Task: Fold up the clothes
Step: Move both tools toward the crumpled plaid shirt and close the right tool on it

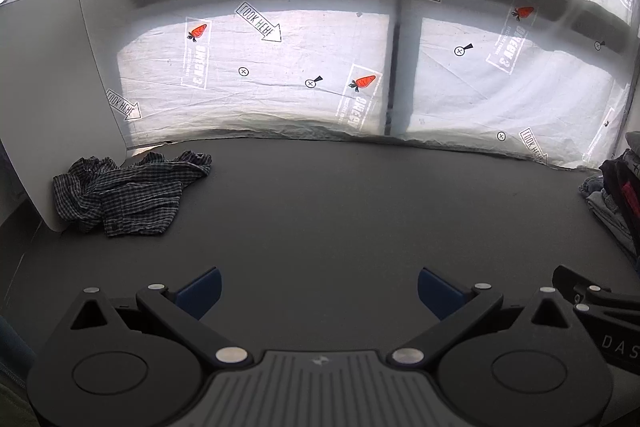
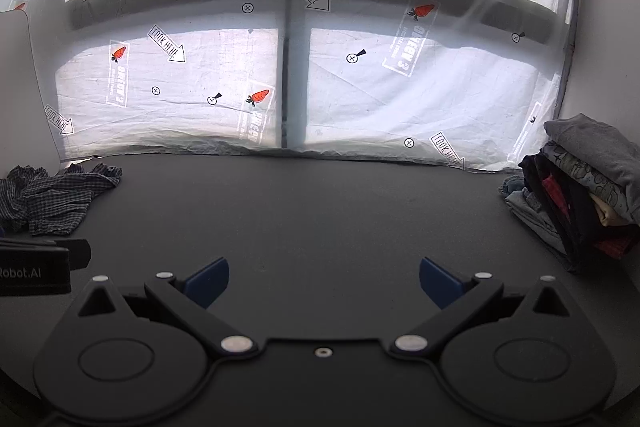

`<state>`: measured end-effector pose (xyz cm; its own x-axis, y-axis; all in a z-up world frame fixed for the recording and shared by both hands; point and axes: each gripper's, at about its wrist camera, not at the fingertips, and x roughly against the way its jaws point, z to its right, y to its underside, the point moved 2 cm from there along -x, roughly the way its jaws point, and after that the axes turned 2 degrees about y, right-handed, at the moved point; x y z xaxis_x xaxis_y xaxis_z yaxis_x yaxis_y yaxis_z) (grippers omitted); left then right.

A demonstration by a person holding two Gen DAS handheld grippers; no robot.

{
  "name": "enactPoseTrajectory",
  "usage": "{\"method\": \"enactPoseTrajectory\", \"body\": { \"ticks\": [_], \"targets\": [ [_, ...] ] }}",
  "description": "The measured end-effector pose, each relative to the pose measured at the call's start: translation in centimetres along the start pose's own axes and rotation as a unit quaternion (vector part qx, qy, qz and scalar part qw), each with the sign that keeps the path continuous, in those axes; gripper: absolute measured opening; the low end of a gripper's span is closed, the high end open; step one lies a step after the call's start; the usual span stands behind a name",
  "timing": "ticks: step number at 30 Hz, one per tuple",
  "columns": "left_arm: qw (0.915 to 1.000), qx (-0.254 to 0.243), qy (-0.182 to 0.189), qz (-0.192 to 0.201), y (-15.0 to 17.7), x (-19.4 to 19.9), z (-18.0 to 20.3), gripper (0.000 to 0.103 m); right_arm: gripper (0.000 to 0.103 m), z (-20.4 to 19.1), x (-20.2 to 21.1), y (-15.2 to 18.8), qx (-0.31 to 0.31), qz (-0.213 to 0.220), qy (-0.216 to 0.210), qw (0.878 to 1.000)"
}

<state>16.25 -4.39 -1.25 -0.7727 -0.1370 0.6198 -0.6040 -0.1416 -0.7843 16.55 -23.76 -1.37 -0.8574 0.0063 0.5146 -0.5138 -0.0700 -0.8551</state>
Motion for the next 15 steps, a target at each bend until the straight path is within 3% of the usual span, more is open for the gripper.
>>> {"method": "enactPoseTrajectory", "body": {
  "ticks": [5, 15],
  "targets": [
    [0.9989, 0.044, -0.007, -0.018, -1.6, -2.3, 0.8, 0.103, 0.103, 1.2, -3.8, -1.5, 0.012, -0.001, -0.019, 1.000],
    [0.9888, 0.102, -0.020, -0.108, -0.8, -6.8, -2.1, 0.103, 0.103, 0.0, -9.8, -2.5, 0.015, -0.029, -0.061, 0.998]
  ]
}}
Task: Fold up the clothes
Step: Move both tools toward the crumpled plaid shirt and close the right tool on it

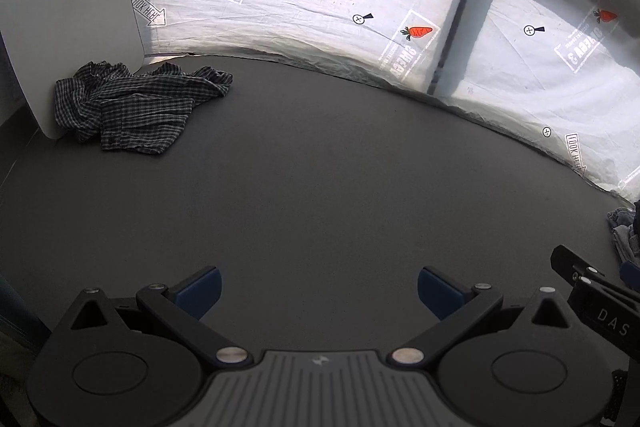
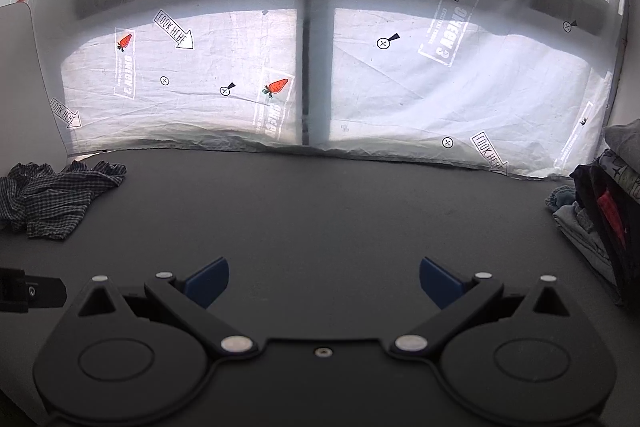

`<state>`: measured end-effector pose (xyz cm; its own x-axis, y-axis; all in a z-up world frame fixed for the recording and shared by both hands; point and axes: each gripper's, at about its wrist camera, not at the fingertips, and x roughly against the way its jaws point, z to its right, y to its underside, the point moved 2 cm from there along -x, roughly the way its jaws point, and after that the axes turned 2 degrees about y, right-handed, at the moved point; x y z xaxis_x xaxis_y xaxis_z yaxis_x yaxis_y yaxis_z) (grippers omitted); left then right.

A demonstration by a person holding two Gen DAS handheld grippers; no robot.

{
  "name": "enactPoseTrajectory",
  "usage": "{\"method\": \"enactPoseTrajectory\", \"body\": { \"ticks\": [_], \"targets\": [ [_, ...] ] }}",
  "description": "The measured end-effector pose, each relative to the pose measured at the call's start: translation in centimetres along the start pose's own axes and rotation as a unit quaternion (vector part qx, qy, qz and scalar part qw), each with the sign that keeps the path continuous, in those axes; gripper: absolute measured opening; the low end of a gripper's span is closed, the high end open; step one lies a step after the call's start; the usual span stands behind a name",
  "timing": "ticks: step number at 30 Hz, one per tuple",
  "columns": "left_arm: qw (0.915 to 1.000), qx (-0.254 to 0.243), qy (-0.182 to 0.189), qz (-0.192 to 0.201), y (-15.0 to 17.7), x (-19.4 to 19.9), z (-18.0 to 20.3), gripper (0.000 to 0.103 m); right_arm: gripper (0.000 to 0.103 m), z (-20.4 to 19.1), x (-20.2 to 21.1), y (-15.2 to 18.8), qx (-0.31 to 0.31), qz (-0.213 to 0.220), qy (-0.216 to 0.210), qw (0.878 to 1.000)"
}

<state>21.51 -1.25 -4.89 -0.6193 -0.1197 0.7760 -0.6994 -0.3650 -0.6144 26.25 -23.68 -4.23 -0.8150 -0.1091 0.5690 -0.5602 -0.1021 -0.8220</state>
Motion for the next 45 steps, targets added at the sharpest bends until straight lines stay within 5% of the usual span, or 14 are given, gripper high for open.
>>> {"method": "enactPoseTrajectory", "body": {
  "ticks": [7, 11, 19, 24, 29, 32, 35, 38, 41, 42, 43, 45],
  "targets": [
    [0.9993, 0.032, 0.019, -0.008, -4.0, -3.7, -3.8, 0.103, 0.103, -4.9, -5.0, -1.3, 0.036, -0.030, -0.052, 0.998],
    [0.9984, 0.053, 0.015, -0.011, -7.0, -7.4, -7.6, 0.103, 0.103, -9.0, -8.6, -2.6, 0.043, -0.036, -0.046, 0.997],
    [0.9903, 0.124, -0.046, -0.044, -12.8, -16.1, -17.5, 0.103, 0.103, -19.9, -17.7, -6.5, 0.092, -0.047, -0.049, 0.993],
    [0.9756, 0.176, -0.120, -0.052, -16.4, -22.4, -25.3, 0.103, 0.098, -28.1, -24.3, -7.7, 0.157, -0.061, -0.082, 0.982],
    [0.9583, 0.211, -0.185, -0.054, -19.4, -27.2, -32.4, 0.103, 0.086, -36.0, -30.6, -9.1, 0.236, -0.049, -0.140, 0.960],
    [0.9505, 0.222, -0.212, -0.048, -20.5, -28.9, -35.4, 0.103, 0.070, -40.6, -33.1, -9.6, 0.283, -0.019, -0.190, 0.940],
    [0.9463, 0.228, -0.225, -0.043, -20.7, -29.8, -37.6, 0.103, 0.063, -45.4, -35.6, -10.0, 0.330, 0.014, -0.241, 0.913],
    [0.9490, 0.237, -0.204, -0.040, -20.3, -30.0, -38.6, 0.103, 0.064, -49.8, -37.3, -9.8, 0.393, 0.044, -0.293, 0.871],
    [0.9505, 0.228, -0.208, -0.038, -20.0, -29.7, -38.1, 0.103, 0.061, -52.4, -38.9, -8.9, 0.427, 0.036, -0.320, 0.845],
    [0.9508, 0.219, -0.216, -0.039, -19.9, -29.6, -37.8, 0.103, 0.055, -52.9, -39.3, -8.6, 0.434, 0.030, -0.323, 0.840],
    [0.9507, 0.209, -0.226, -0.041, -19.9, -29.5, -37.5, 0.103, 0.032, -52.9, -39.4, -8.5, 0.432, 0.027, -0.322, 0.842],
    [0.9503, 0.195, -0.239, -0.045, -19.9, -29.3, -37.0, 0.103, 0.015, -52.7, -39.3, -8.5, 0.418, 0.025, -0.317, 0.851]
  ]
}}
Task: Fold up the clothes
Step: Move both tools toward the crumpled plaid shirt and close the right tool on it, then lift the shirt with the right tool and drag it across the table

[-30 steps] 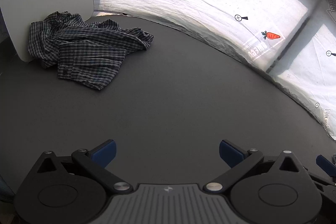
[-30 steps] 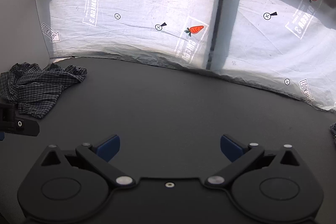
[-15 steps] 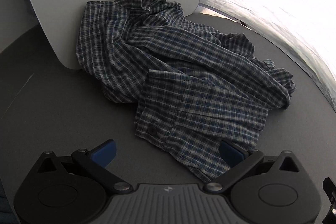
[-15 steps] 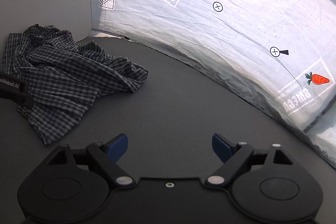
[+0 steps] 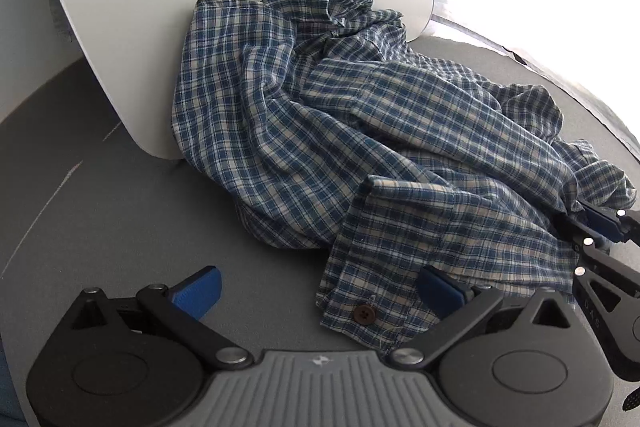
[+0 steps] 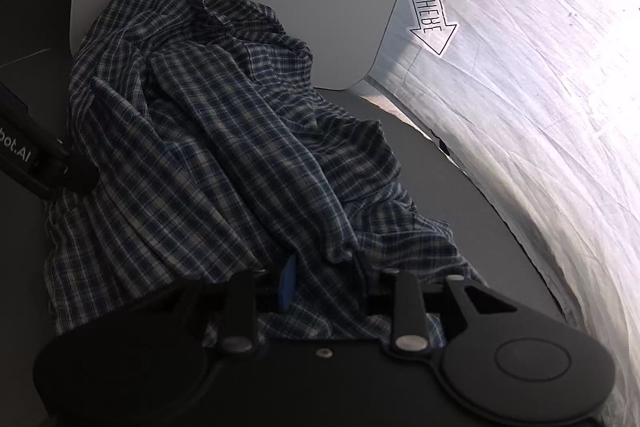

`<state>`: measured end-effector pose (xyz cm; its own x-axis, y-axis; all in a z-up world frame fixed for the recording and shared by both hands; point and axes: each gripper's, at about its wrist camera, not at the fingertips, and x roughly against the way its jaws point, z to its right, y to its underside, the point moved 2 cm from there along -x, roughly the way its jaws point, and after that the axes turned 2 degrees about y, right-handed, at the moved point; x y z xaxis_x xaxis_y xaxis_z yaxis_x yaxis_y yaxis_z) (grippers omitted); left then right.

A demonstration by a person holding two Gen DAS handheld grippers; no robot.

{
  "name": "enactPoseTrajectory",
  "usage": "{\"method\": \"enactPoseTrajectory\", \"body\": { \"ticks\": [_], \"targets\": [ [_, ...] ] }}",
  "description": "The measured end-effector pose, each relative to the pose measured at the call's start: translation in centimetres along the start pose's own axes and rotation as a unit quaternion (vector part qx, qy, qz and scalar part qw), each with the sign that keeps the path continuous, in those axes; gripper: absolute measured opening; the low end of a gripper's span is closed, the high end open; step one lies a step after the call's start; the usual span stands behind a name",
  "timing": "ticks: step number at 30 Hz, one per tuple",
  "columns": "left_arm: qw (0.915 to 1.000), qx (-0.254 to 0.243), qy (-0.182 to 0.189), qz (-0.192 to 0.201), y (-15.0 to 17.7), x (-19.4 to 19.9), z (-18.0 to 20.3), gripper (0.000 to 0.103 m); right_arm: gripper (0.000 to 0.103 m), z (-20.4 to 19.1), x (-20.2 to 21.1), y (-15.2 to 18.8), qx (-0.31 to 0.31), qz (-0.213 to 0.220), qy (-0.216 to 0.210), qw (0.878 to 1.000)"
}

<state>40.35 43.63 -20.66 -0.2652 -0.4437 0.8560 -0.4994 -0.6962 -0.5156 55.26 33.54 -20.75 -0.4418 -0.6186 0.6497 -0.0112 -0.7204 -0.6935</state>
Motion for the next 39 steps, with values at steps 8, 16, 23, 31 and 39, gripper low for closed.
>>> {"method": "enactPoseTrajectory", "body": {
  "ticks": [8, 16, 23, 31, 39],
  "targets": [
    [0.9997, 0.006, 0.022, 0.010, 0.7, 4.6, 0.9, 0.103, 0.003, 2.5, 8.0, 3.1, -0.111, 0.019, 0.066, 0.991],
    [0.9967, -0.042, 0.061, 0.033, 5.1, 11.5, 5.2, 0.103, 0.003, 9.4, 23.1, 13.5, -0.227, -0.029, 0.229, 0.946],
    [0.9880, -0.081, 0.130, 0.023, 12.3, 18.5, 10.2, 0.103, 0.002, 10.0, 37.9, 25.2, -0.290, -0.074, 0.345, 0.890],
    [0.9738, -0.136, 0.181, 0.022, 20.5, 25.9, 14.9, 0.103, 0.002, 12.9, 51.0, 38.4, -0.322, -0.129, 0.490, 0.799],
    [0.9729, -0.127, 0.193, 0.009, 26.7, 29.2, 16.6, 0.103, 0.004, 20.6, 64.3, 51.6, -0.380, -0.213, 0.612, 0.660]
  ]
}}
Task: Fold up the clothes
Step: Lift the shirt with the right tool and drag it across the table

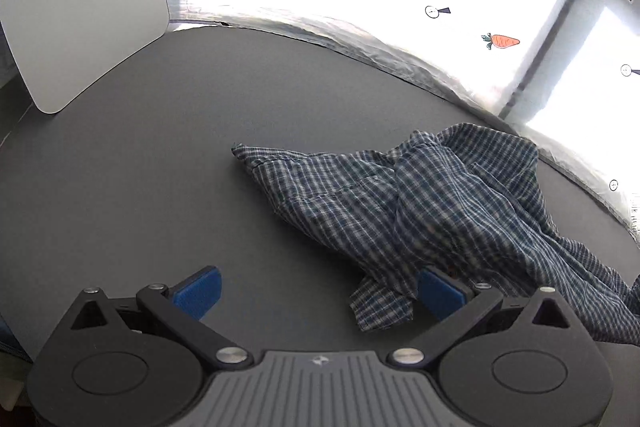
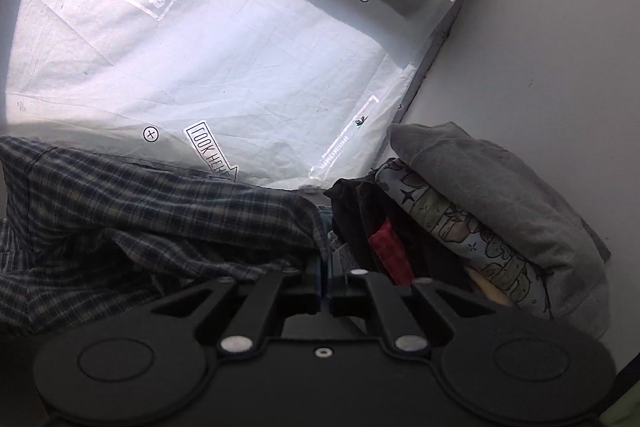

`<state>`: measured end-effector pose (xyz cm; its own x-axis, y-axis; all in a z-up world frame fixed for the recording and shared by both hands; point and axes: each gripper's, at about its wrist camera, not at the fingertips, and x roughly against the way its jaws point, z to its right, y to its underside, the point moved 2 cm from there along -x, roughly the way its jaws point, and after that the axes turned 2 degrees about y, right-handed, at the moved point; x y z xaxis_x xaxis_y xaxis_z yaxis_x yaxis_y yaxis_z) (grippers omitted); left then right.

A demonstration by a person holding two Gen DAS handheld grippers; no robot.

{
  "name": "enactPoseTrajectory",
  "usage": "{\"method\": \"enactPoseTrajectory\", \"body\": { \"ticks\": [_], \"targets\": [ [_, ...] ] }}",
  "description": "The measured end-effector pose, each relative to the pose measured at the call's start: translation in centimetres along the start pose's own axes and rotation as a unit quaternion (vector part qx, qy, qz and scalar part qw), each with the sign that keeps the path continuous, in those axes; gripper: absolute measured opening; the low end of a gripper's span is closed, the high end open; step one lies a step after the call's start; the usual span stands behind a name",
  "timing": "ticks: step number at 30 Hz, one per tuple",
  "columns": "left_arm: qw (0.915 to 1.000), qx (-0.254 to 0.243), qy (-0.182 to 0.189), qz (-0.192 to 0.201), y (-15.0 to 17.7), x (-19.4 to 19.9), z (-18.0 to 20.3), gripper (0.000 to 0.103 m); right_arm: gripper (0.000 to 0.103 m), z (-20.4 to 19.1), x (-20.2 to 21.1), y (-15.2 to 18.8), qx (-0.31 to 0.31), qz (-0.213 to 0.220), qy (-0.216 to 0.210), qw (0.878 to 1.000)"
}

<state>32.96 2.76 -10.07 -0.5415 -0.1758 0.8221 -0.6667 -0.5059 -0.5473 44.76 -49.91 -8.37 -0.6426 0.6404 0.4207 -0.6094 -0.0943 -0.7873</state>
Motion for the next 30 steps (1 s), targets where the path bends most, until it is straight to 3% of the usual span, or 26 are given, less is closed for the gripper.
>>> {"method": "enactPoseTrajectory", "body": {
  "ticks": [2, 6, 9, 11, 15, 18, 22, 28, 30],
  "targets": [
    [0.9999, 0.007, -0.004, -0.006, 0.3, -0.2, 0.1, 0.103, 0.006, 1.9, -2.4, 0.9, 0.006, -0.045, -0.008, 0.999],
    [0.9996, 0.019, -0.016, -0.013, 0.3, -0.9, 0.2, 0.103, 0.035, 0.9, -2.5, 3.1, 0.002, -0.066, -0.049, 0.997],
    [0.9995, 0.013, -0.028, -0.003, -0.8, -1.4, 1.1, 0.103, 0.037, -2.8, -0.3, 4.2, -0.006, -0.066, -0.089, 0.994],
    [0.9995, -0.001, -0.030, -0.005, -1.4, -1.9, 1.8, 0.103, 0.038, -5.5, 1.4, 4.4, -0.031, -0.068, -0.139, 0.987],
    [0.9989, -0.034, -0.028, -0.015, -2.2, -3.2, 2.9, 0.103, 0.040, -12.7, 6.0, 4.4, -0.033, -0.062, -0.276, 0.959],
    [0.9982, -0.052, -0.024, -0.021, -2.4, -4.0, 3.2, 0.103, 0.043, -18.0, 10.1, 3.7, -0.011, -0.045, -0.375, 0.926],
    [0.9981, -0.054, -0.020, -0.022, -3.0, -4.6, 2.4, 0.103, 0.045, -23.5, 16.2, 1.8, 0.014, -0.022, -0.487, 0.873],
    [0.9990, -0.028, -0.021, -0.026, -3.4, -5.1, -0.1, 0.103, 0.055, -29.2, 20.8, -0.5, 0.062, 0.000, -0.537, 0.841],
    [0.9992, -0.020, -0.022, -0.028, -3.6, -5.2, -1.0, 0.103, 0.058, -31.2, 21.4, -1.2, 0.073, 0.005, -0.523, 0.849]
  ]
}}
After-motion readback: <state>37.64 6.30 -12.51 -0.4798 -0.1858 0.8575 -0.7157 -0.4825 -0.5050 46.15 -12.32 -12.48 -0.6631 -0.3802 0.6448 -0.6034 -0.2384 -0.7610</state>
